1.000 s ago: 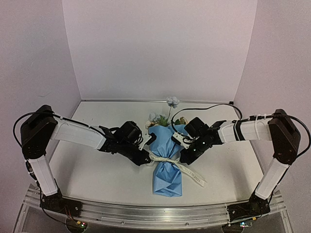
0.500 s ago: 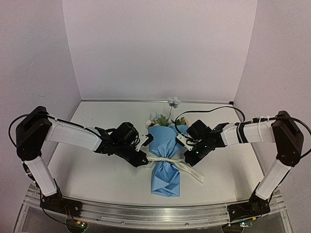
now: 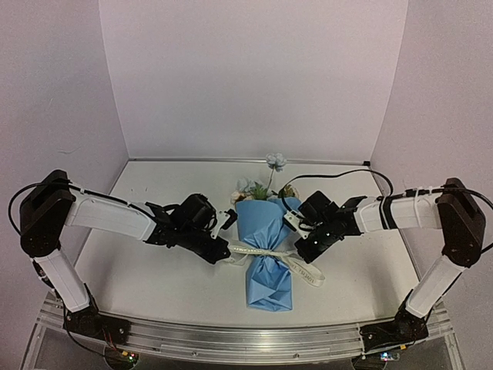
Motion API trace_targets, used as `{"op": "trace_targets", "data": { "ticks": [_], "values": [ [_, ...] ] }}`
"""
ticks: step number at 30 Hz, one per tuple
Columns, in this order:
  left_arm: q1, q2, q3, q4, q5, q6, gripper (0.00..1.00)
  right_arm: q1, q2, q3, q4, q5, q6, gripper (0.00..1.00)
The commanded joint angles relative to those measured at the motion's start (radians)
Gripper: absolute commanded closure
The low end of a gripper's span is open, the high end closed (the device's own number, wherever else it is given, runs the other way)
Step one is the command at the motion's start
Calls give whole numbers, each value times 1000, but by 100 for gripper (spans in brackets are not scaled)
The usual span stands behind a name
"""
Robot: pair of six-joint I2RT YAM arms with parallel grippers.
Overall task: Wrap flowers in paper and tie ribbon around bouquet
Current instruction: Tie the half-tied ribbon around the folded bouquet.
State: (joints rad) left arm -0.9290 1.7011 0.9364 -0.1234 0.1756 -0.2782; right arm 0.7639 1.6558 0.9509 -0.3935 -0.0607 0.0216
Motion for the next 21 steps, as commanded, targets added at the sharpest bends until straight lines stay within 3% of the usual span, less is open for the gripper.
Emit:
{"op": "trace_targets", "data": {
  "ticks": [1, 14, 21],
  "values": [
    [9, -68, -33, 5, -42, -62, 100, 0, -51, -16, 6, 55, 20, 100],
    [10, -90, -97, 20, -47, -135, 100, 0, -84, -41, 68, -66, 81, 100],
    [10, -77, -91, 6, -63, -145, 100, -5, -111, -64, 72, 30, 80, 100]
  ]
}}
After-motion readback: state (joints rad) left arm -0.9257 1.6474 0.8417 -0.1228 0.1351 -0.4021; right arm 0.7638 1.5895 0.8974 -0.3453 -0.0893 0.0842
